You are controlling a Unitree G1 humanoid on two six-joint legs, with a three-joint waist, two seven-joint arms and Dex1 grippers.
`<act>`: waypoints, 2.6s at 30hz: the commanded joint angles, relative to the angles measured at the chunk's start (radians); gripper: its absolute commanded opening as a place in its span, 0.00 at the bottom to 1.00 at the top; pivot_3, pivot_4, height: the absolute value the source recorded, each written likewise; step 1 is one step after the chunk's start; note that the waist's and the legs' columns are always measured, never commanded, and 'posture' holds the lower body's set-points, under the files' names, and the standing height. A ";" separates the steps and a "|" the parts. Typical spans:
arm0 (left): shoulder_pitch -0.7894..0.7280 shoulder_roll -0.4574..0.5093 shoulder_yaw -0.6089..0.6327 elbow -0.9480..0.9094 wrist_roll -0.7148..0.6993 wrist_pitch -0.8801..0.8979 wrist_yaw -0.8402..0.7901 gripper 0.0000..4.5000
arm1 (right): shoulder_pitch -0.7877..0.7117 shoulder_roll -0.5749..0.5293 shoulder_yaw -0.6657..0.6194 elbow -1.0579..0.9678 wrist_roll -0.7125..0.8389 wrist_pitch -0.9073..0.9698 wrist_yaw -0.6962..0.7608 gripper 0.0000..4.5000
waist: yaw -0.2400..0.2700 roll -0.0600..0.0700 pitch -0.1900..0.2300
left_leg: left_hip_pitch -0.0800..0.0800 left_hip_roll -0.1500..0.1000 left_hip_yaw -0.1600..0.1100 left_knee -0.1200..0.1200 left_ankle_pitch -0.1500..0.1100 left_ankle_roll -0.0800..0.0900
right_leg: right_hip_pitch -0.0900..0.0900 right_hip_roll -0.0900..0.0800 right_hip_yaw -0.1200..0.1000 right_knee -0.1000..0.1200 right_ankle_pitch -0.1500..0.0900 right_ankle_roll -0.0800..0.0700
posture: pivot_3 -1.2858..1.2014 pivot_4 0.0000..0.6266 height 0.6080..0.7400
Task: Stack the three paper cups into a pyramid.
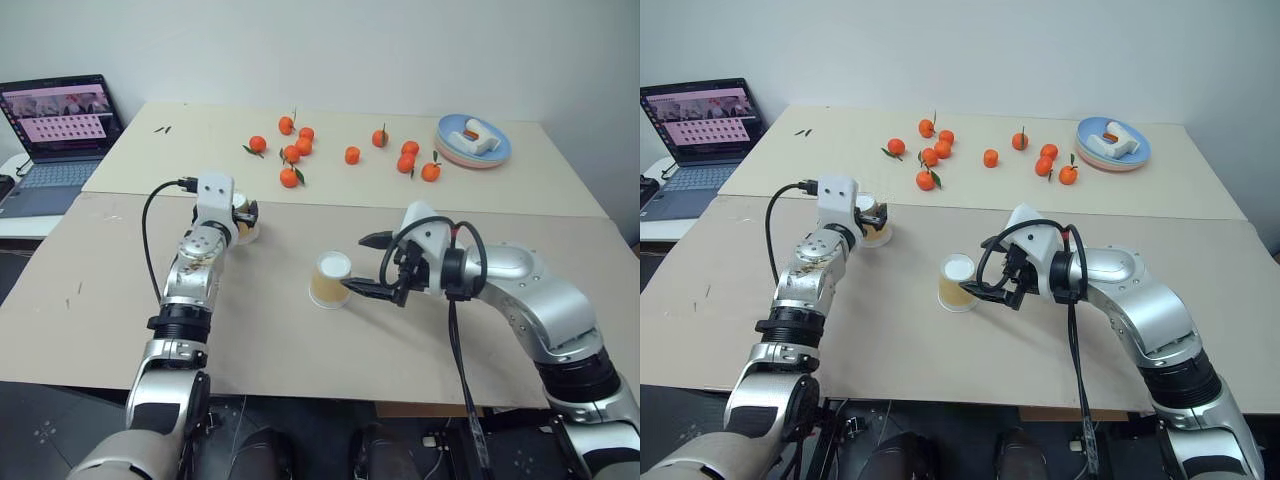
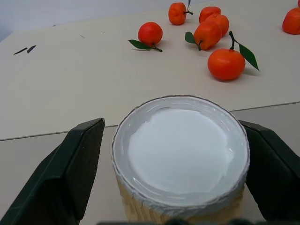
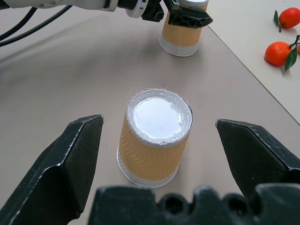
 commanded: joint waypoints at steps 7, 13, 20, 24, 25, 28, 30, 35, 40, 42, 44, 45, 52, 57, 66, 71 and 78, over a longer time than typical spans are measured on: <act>-0.022 0.014 0.012 -0.022 -0.007 -0.032 -0.024 0.66 | -0.001 -0.003 -0.037 -0.036 0.002 -0.008 -0.006 1.00 | 0.000 0.000 0.000 | 0.000 0.000 0.000 0.000 0.000 0.000 | 0.000 0.000 0.000 0.000 0.000 0.000 | 0.52 0.24 0.59; -0.035 0.027 0.016 -0.006 -0.015 -0.036 -0.054 0.58 | 0.000 -0.001 -0.038 -0.034 0.000 -0.007 -0.014 1.00 | 0.000 0.000 0.000 | 0.000 0.000 0.000 0.000 0.000 0.000 | 0.000 0.000 0.000 0.000 0.000 0.000 | 0.52 0.24 0.59; 0.048 0.182 0.008 -0.270 -0.305 -0.033 -0.665 0.58 | 0.009 -0.007 -0.040 -0.034 -0.007 0.002 -0.034 1.00 | -0.004 0.000 0.000 | -0.002 0.000 0.000 0.000 0.000 0.000 | -0.002 0.000 0.000 0.000 0.000 0.000 | 0.52 0.24 0.59; 0.142 0.390 -0.043 -0.357 -0.376 0.064 -0.972 0.58 | 0.020 -0.010 -0.044 -0.035 -0.012 0.001 -0.043 1.00 | -0.026 0.001 0.000 | -0.001 0.001 0.001 -0.001 0.000 0.000 | -0.003 0.001 0.000 0.000 -0.001 0.000 | 0.52 0.24 0.59; 0.164 0.439 -0.064 -0.362 -0.378 0.066 -1.045 0.58 | 0.022 -0.010 -0.046 -0.035 -0.014 0.001 -0.047 1.00 | -0.028 0.001 0.000 | -0.001 0.001 0.001 -0.001 0.000 0.000 | -0.002 0.001 0.000 0.001 -0.002 0.000 | 0.52 0.24 0.59; 0.199 0.528 -0.117 -0.363 -0.369 0.061 -1.189 0.58 | 0.025 -0.008 -0.052 -0.035 -0.017 0.003 -0.055 1.00 | -0.028 0.001 0.000 | 0.001 0.001 0.001 -0.001 0.000 -0.001 | -0.001 0.001 0.000 0.002 -0.001 0.000 | 0.52 0.24 0.59; 0.187 0.531 -0.145 -0.344 -0.343 0.027 -1.216 0.58 | 0.028 -0.007 -0.057 -0.036 -0.016 0.004 -0.058 1.00 | -0.018 0.001 0.000 | 0.000 0.001 0.001 0.000 0.000 -0.001 | -0.001 0.000 0.000 0.001 -0.001 0.000 | 0.52 0.24 0.59; 0.146 0.437 -0.228 -0.290 -0.264 -0.058 -1.194 0.58 | 0.035 -0.013 -0.064 -0.040 -0.027 0.007 -0.074 1.00 | 0.004 0.001 0.000 | -0.001 0.000 0.001 0.000 0.000 -0.001 | -0.001 0.000 0.000 0.001 -0.001 0.000 | 0.52 0.24 0.59; 0.094 0.331 -0.280 -0.222 -0.211 -0.140 -1.174 0.58 | 0.039 -0.017 -0.082 -0.048 -0.018 0.013 -0.084 1.00 | 0.002 0.001 0.000 | -0.001 0.000 0.000 0.001 0.000 -0.001 | -0.001 0.000 0.000 0.001 -0.001 0.000 | 0.52 0.24 0.59; 0.062 0.294 -0.293 -0.191 -0.197 -0.155 -1.170 0.58 | 0.042 -0.019 -0.082 -0.050 -0.021 0.013 -0.087 1.00 | 0.000 0.001 0.000 | -0.001 0.000 0.001 0.001 0.000 0.000 | -0.001 0.001 0.000 0.001 -0.001 0.000 | 0.52 0.24 0.59; 0.038 0.269 -0.296 -0.160 -0.186 -0.178 -1.167 0.58 | 0.043 -0.020 -0.082 -0.054 -0.022 0.014 -0.091 1.00 | 0.000 0.001 0.000 | -0.001 0.000 0.001 0.001 0.000 0.000 | -0.001 0.001 0.000 0.001 -0.001 0.000 | 0.52 0.24 0.59; 0.028 0.260 -0.298 -0.146 -0.182 -0.188 -1.171 0.58 | 0.044 -0.020 -0.082 -0.056 -0.023 0.015 -0.093 1.00 | -0.001 0.001 0.000 | -0.001 0.000 0.000 0.001 0.000 0.000 | -0.001 0.001 0.000 0.001 -0.001 0.000 | 0.52 0.24 0.59; 0.008 0.241 -0.307 -0.104 -0.163 -0.226 -1.198 0.58 | 0.048 -0.025 -0.090 -0.065 -0.024 0.020 -0.101 1.00 | -0.004 0.001 0.000 | -0.001 0.001 0.000 0.001 0.000 0.000 | -0.002 0.001 0.000 0.001 -0.001 0.000 | 0.52 0.24 0.59; 0.002 0.233 -0.303 -0.092 -0.155 -0.231 -1.200 0.58 | 0.048 -0.024 -0.091 -0.064 -0.027 0.018 -0.103 1.00 | -0.004 0.001 0.000 | -0.001 0.000 0.000 0.001 0.000 0.000 | -0.002 0.001 0.000 0.001 -0.001 0.000 | 0.52 0.24 0.59; -0.002 0.230 -0.270 -0.139 -0.192 -0.183 -1.189 0.98 | 0.049 -0.024 -0.092 -0.065 -0.025 0.019 -0.100 1.00 | -0.004 0.001 0.000 | -0.001 0.000 0.000 0.001 0.000 0.000 | -0.002 0.001 0.000 0.001 -0.001 0.000 | 0.52 0.24 0.59; -0.004 0.300 -0.218 -0.292 -0.274 -0.043 -1.215 0.98 | 0.053 -0.044 -0.110 -0.061 -0.021 0.019 -0.087 1.00 | -0.005 0.001 0.000 | -0.001 0.001 0.000 0.001 0.000 0.000 | -0.002 0.001 0.000 0.001 -0.001 0.000 | 0.52 0.24 0.59; -0.003 0.452 -0.139 -0.494 -0.417 0.169 -1.264 0.98 | 0.085 -0.152 -0.245 -0.084 0.056 0.034 -0.004 1.00 | -0.004 0.001 0.000 | -0.001 0.001 0.000 0.001 0.000 0.000 | -0.002 0.001 0.001 0.001 -0.001 0.000 | 0.52 0.24 0.59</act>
